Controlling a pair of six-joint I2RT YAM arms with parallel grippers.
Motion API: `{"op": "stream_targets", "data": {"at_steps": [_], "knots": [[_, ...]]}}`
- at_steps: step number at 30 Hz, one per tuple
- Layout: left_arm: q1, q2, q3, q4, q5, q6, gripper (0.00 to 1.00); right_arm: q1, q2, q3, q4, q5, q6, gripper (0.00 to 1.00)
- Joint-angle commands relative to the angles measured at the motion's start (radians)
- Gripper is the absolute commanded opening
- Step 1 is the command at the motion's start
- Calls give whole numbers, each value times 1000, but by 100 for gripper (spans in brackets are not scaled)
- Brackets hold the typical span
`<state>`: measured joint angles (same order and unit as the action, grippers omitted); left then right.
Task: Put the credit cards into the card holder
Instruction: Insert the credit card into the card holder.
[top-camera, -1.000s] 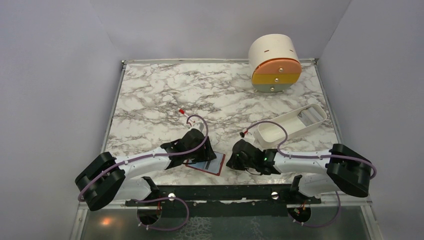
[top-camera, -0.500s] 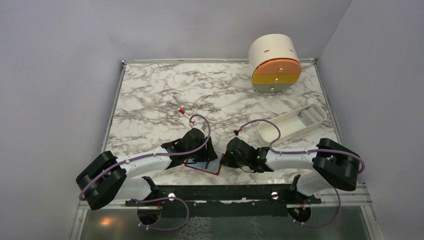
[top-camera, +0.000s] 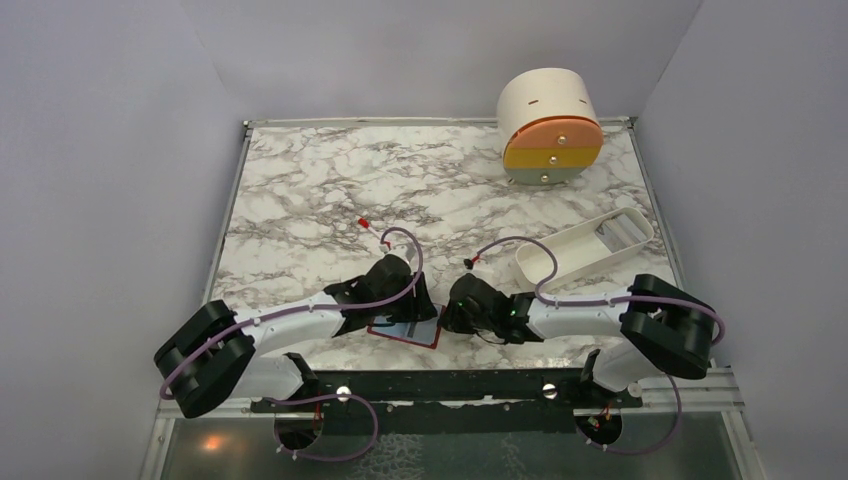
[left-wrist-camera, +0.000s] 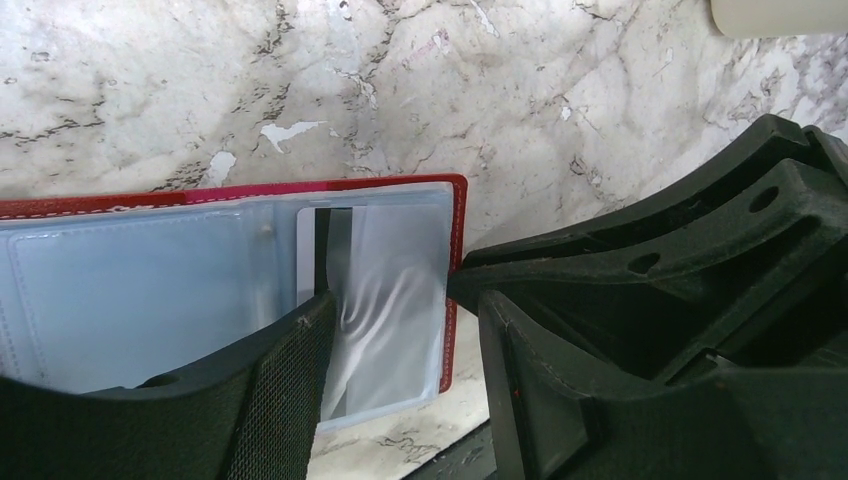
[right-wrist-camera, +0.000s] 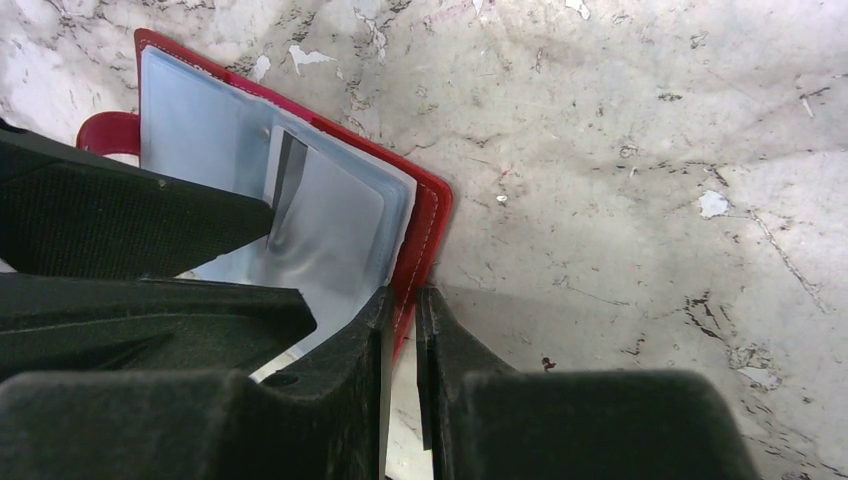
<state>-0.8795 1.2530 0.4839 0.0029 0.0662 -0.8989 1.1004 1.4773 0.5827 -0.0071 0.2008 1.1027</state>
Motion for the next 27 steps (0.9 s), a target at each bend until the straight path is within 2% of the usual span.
{"op": "stream_targets", "data": {"at_steps": [1,5,12,23,27], "knots": [[-3,-41,67,-112,-52,38,58,1,-24,14,-55,64,-18,15],[7,-54,79,-169,-89,56,60,1,-46,8,-65,68,-15,15],[12,-32,50,-136,-66,54,63,0,-19,6,-27,30,-2,15],[13,15,13,-62,-22,39,63,0,15,6,4,16,-4,15],[13,23,10,-30,0,26,59,1,19,6,5,29,-10,15]]}}
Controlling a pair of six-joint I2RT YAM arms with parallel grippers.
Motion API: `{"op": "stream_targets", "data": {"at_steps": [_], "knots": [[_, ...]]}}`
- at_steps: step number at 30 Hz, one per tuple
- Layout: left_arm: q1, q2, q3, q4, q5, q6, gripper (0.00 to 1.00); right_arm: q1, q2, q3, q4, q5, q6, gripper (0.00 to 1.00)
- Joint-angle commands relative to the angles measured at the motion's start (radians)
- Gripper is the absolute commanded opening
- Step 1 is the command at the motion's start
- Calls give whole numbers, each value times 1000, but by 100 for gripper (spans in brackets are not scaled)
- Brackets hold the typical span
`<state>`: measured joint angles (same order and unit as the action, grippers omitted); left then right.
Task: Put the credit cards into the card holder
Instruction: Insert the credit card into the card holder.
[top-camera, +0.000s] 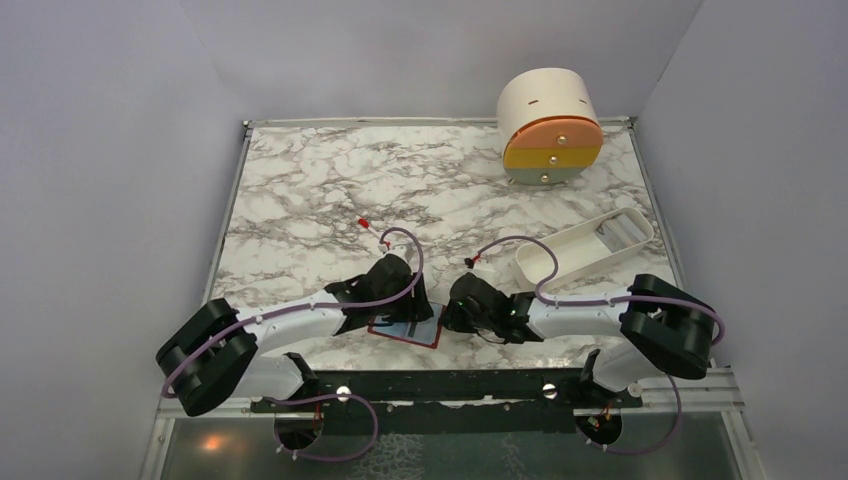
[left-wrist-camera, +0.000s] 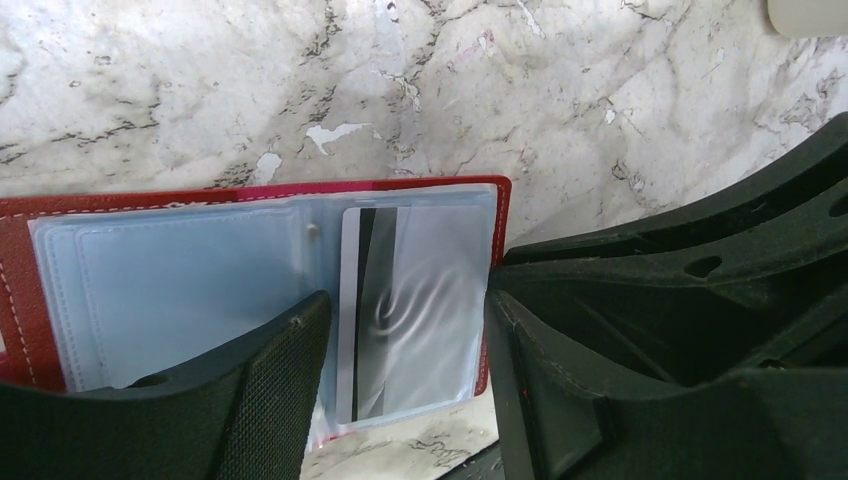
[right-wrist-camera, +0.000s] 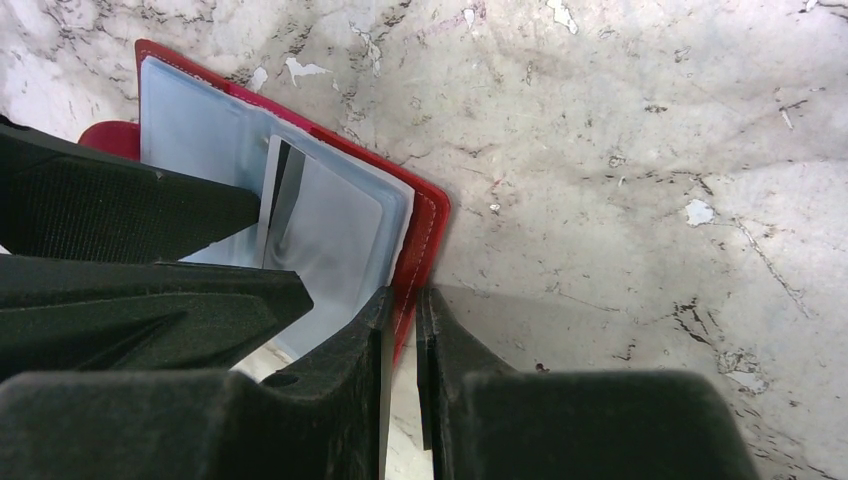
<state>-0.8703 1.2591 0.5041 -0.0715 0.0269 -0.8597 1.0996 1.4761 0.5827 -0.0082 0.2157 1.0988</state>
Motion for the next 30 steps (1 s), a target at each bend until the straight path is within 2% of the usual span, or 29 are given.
{"op": "stream_targets", "data": {"at_steps": [1,3,5,18,23,30], "knots": [[4,18,-10,55,50,-18,55,1,21,5,8,16,-11,15],[4,22,-8,75,70,-27,48,0,26,5,8,25,-22,15],[4,32,0,89,83,-36,46,-1,29,8,10,34,-37,15],[4,110,46,129,107,-56,46,-71,-39,8,-63,85,-115,15],[5,129,38,174,134,-83,46,-117,-88,27,-132,99,-232,26],[4,116,38,171,132,-86,47,-154,-183,84,-247,121,-367,32]]}}
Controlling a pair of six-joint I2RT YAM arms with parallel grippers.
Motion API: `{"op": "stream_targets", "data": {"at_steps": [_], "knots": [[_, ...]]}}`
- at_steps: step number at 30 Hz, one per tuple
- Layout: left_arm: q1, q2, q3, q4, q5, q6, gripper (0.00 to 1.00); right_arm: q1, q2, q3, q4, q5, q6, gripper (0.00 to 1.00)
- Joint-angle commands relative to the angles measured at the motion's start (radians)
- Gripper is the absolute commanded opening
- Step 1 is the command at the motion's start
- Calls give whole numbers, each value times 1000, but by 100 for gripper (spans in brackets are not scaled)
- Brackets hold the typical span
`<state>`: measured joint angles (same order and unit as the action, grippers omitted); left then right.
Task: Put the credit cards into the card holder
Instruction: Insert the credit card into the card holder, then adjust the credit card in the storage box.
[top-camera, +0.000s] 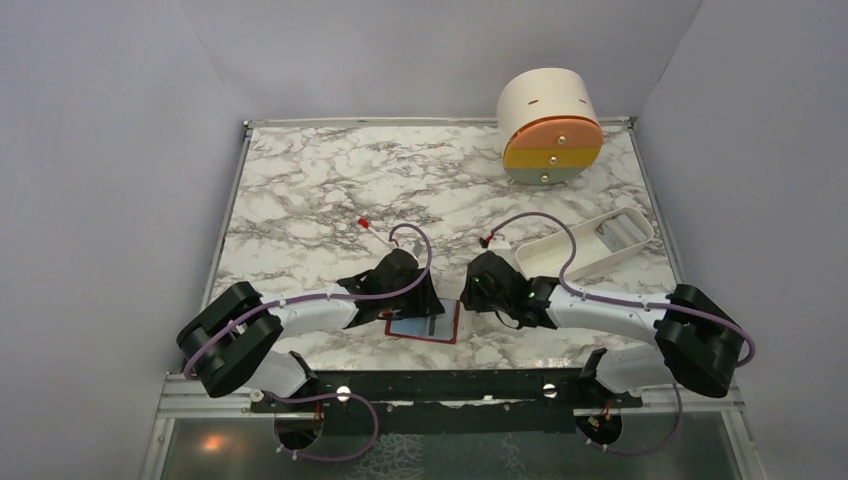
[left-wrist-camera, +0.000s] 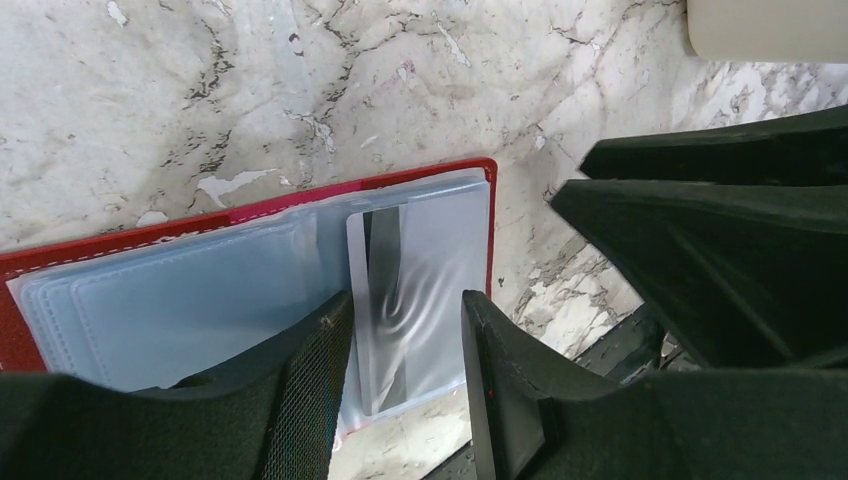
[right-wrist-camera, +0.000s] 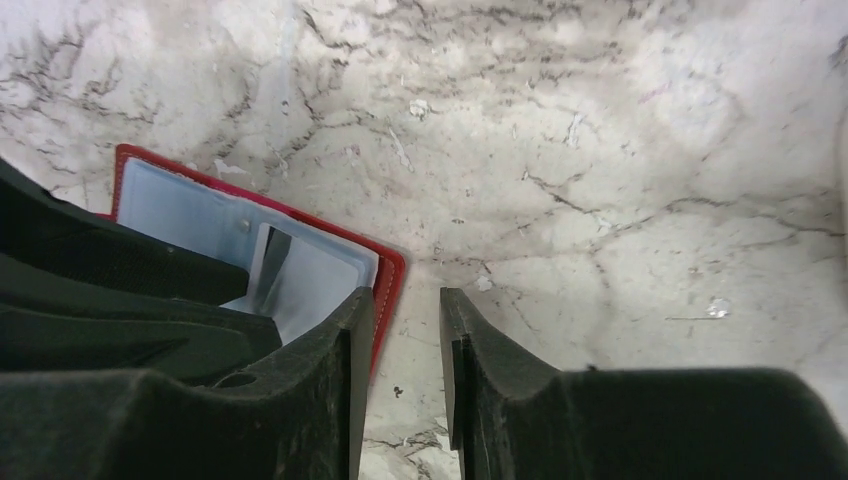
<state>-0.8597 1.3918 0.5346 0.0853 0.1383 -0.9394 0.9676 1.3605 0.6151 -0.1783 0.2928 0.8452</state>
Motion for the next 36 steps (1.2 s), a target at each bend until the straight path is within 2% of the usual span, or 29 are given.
{"op": "stream_targets", "data": {"at_steps": [1,4,6,10,14,21,24,27,32,36], "knots": [[-7,-29,9,3,13,-1,48,-29,-79,67,-98,48,-133,33],[-7,-65,26,-41,-10,27,52,-55,-110,113,-143,64,-195,34],[-7,-90,41,-72,-25,45,54,-81,-126,138,-165,73,-234,39],[-6,-133,78,-158,-61,98,59,-195,-119,219,-212,36,-364,41],[-3,-180,109,-253,-103,154,61,-291,-84,338,-304,78,-497,43],[31,-259,98,-280,29,242,63,-476,-22,490,-398,136,-685,46],[54,-279,91,-313,27,290,65,-573,11,522,-417,145,-750,47],[117,-281,79,-351,33,320,66,-668,47,524,-415,147,-797,47],[263,-304,39,-361,117,322,68,-814,63,467,-309,163,-907,49],[322,-294,35,-413,71,298,69,-894,80,426,-237,151,-1036,51]]}}
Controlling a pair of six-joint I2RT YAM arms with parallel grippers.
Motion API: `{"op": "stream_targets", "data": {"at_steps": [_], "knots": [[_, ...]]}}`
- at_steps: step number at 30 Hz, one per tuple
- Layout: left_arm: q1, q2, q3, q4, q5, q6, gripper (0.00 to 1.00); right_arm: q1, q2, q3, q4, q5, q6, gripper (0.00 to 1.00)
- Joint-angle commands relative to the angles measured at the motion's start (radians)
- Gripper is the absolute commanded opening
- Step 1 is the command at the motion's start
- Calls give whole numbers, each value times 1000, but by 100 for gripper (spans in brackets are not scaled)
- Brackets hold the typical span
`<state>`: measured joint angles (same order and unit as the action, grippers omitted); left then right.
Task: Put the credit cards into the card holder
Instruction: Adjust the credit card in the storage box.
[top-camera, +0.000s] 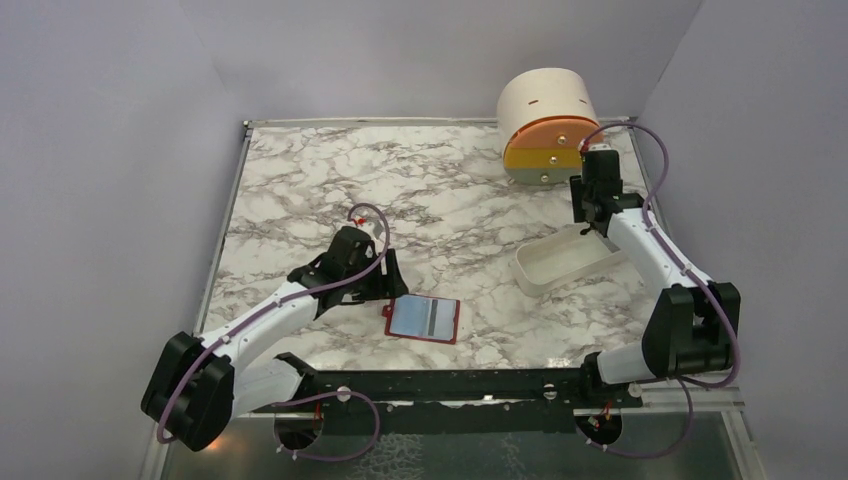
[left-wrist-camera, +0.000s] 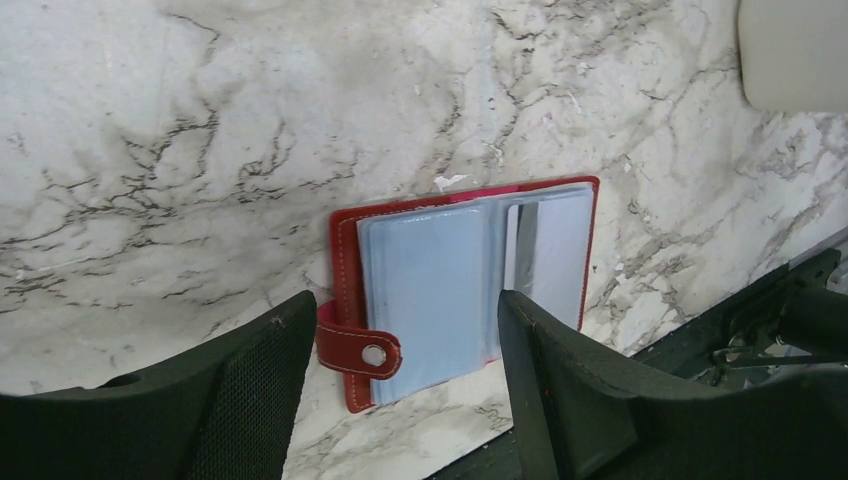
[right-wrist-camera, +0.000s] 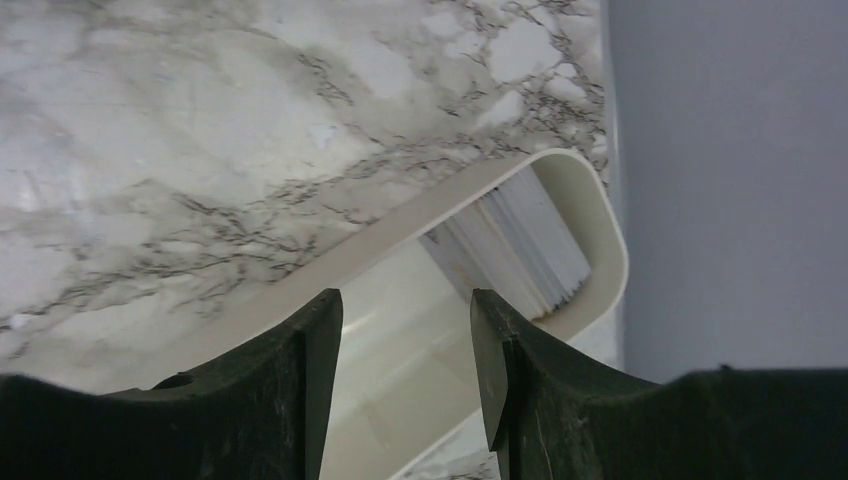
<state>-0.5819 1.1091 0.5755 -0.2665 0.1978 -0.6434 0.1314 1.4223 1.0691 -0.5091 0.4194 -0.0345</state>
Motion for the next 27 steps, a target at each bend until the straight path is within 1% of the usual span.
{"op": "stream_targets", "data": {"at_steps": [1,4,6,10,14,20,27], "knots": [[53,-4,-5,-67,3,-2,69,-76,24,-28,98,23,-178,51],[62,8,-7,-74,-12,-12,70,-128,30,-44,128,-13,-247,53],[63,13,-17,-71,-28,-21,70,-164,53,-43,118,-51,-281,54],[65,22,-54,-31,-42,-51,70,-174,103,-63,136,-68,-350,55],[64,33,-68,-18,-34,-62,70,-179,151,-75,163,-78,-383,55],[64,9,-116,25,-10,-99,70,-195,190,-140,253,-45,-420,52],[65,-40,-146,55,27,-127,70,-200,216,-173,324,4,-451,49]]}}
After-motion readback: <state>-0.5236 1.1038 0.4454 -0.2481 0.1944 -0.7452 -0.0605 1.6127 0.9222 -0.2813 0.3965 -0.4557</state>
